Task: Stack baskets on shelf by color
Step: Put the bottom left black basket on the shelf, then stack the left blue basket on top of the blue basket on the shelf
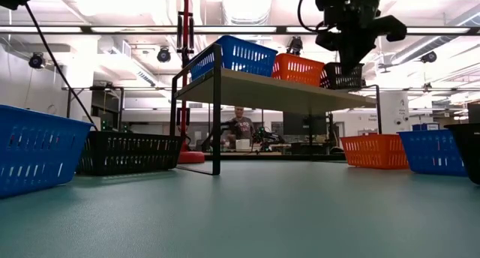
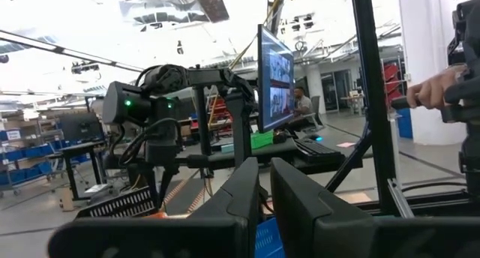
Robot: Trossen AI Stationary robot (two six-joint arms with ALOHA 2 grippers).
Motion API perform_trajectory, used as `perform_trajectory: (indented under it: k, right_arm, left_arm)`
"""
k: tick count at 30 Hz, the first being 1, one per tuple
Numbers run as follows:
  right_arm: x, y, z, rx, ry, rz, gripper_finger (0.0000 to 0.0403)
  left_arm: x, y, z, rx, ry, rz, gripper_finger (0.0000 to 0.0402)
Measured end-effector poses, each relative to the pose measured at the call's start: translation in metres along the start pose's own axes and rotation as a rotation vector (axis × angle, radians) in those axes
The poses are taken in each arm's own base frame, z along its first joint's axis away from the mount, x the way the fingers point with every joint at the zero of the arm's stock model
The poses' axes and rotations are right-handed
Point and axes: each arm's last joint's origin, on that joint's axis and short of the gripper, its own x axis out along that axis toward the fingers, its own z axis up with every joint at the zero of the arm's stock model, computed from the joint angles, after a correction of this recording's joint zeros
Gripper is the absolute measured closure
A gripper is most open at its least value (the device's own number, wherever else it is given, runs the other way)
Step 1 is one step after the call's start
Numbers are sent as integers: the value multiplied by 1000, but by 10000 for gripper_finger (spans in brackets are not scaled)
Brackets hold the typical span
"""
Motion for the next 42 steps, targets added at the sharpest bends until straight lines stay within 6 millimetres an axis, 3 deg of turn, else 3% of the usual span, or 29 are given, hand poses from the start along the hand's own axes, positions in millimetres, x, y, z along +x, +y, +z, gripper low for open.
perform_trajectory:
  k: [12,23,29,35,42]
  right_arm:
    - [1,0,-1,10,21,-16,307]
    - [-12,7,-4,127,10,-58,274]
    - [-33,22,-3,157,-46,-116,277]
    - [-55,39,9,321,-216,-175,299]
    - [-73,68,37,250,-490,-32,339]
  left_arm:
    - [0,1,2,-14,-17,6,380]
    - [0,1,1,10,-15,5,380]
    - [0,0,1,-74,-13,4,380]
    - [5,-7,-13,-197,40,-9,380]
    - [18,-21,-31,-357,112,-14,380]
